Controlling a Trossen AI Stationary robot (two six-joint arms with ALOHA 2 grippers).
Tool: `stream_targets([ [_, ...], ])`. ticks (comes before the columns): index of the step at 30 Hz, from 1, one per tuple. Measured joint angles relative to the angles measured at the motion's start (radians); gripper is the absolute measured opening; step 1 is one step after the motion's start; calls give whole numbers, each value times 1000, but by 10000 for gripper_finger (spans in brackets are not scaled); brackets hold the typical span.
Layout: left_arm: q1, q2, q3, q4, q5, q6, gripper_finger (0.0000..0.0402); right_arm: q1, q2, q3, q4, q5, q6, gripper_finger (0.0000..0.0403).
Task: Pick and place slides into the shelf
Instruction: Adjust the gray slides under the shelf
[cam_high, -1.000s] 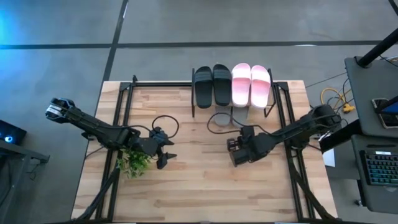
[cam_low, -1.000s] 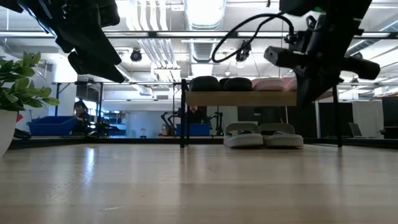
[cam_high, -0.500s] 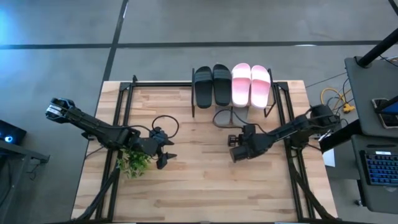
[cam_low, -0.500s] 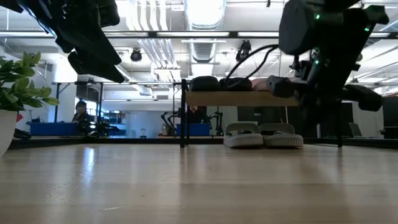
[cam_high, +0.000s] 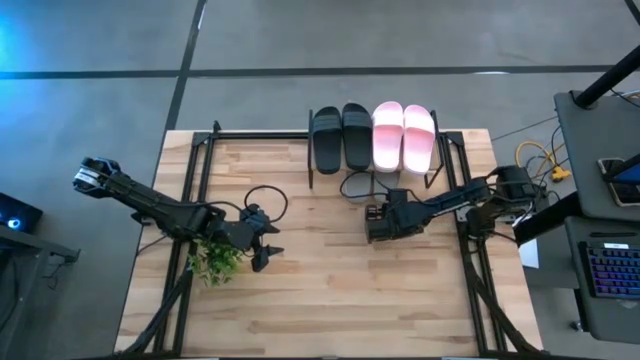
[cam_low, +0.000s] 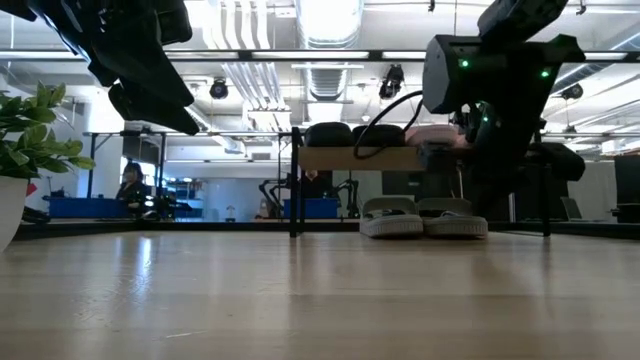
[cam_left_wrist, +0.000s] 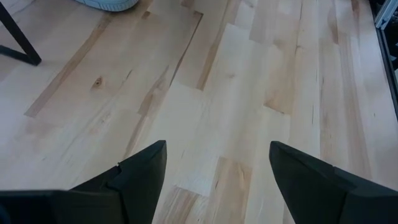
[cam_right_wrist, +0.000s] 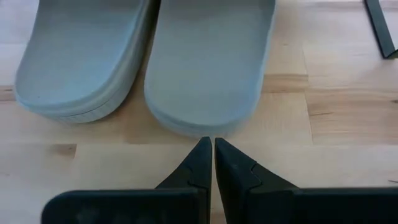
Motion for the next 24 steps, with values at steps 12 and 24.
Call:
stream_targets([
  [12, 0, 0, 0, 0, 0, 0, 270, 40, 2, 20, 3, -7, 77, 13],
  [24, 0, 0, -13, -1, 0, 0, 270, -3, 58, 5, 9, 8, 78, 13],
])
